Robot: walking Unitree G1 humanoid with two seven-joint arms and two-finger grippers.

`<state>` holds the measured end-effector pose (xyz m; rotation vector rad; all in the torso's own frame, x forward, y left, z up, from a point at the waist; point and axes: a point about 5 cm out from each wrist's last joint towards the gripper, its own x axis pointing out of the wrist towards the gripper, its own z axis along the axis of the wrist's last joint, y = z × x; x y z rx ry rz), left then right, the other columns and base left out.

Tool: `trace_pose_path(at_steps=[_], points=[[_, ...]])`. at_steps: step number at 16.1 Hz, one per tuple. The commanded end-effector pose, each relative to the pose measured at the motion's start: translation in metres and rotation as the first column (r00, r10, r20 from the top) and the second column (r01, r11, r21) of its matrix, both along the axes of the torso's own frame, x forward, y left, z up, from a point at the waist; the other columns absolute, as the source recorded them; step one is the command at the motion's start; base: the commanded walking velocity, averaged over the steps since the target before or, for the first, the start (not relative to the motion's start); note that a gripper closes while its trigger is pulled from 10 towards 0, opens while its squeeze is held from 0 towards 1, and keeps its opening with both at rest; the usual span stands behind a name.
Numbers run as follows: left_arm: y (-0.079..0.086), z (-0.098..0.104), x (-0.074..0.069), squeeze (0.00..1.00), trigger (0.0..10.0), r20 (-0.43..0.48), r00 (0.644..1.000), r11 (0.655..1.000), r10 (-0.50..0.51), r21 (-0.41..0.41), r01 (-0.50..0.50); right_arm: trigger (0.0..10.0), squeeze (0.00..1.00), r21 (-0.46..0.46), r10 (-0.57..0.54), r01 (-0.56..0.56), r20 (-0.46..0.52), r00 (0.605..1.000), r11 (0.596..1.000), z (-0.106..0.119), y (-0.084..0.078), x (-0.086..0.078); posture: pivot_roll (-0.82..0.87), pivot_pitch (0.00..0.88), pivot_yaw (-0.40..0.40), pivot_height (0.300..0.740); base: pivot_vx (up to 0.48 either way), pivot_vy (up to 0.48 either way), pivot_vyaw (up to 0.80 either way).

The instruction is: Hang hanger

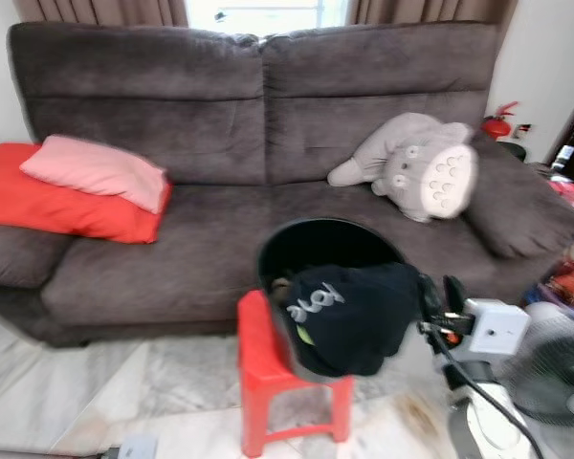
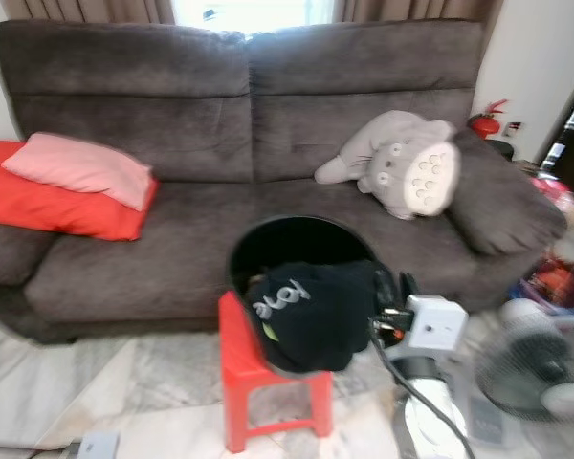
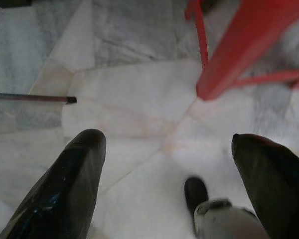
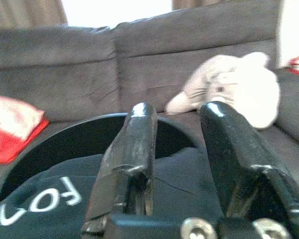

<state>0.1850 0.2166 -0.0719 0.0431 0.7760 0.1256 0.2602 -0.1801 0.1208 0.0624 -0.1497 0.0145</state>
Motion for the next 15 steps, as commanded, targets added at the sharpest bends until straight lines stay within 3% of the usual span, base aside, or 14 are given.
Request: trace_pose_path(at_steps=[1,5,8,12,13,14,15], points=[[0.004,-0.003,-0.008,0.0,10.0,-0.026,1.0,1.0,0.011,0.003,-0.011,10.0,0.0,0.018,0.022,-0.022,0.016,1.0,1.0,0.006,0.005,0.001,-0.1,0.001,0.027,0.74,0.292,0.0,0.0],[0.003,-0.003,-0.008,0.0,10.0,-0.028,1.0,1.0,-0.001,0.009,0.002,10.0,0.0,0.029,0.046,-0.046,-0.008,0.999,0.999,0.003,0.007,-0.006,-0.1,0.013,0.026,0.74,0.289,0.0,0.0],[0.0,-0.004,-0.008,0.0,10.0,-0.035,0.999,1.0,-0.011,0.001,0.011,10.0,0.0,0.07,-0.042,0.044,-0.039,0.998,0.997,0.001,-0.003,-0.021,-0.11,0.023,0.024,0.74,0.0,0.0,0.0],[-0.002,-0.005,-0.007,0.0,10.0,-0.044,0.999,1.0,-0.02,-0.005,0.02,10.0,0.0,0.166,-0.056,0.074,-0.112,0.992,0.983,-0.001,-0.004,-0.044,-0.12,0.028,0.026,0.74,0.0,0.0,0.0],[-0.002,-0.005,-0.007,0.0,10.0,-0.044,0.999,1.0,-0.022,-0.006,0.022,10.0,0.42,0.183,-0.019,0.048,-0.155,0.988,0.982,-0.005,-0.002,-0.05,-0.12,0.03,0.026,0.74,0.0,0.0,0.0],[-0.003,-0.005,-0.007,0.0,10.0,-0.045,0.999,1.0,-0.026,-0.006,0.026,10.0,0.6,0.172,0.006,0.026,-0.183,0.983,0.985,-0.009,-0.001,-0.053,-0.12,0.031,0.026,0.74,0.0,0.0,0.0],[-0.002,-0.005,-0.008,0.0,10.0,-0.051,0.998,0.999,-0.032,-0.005,0.032,10.0,1.0,0.151,0.032,0.002,-0.221,0.975,0.989,-0.016,-0.002,-0.058,-0.12,0.035,0.026,0.74,0.0,0.0,0.0]])
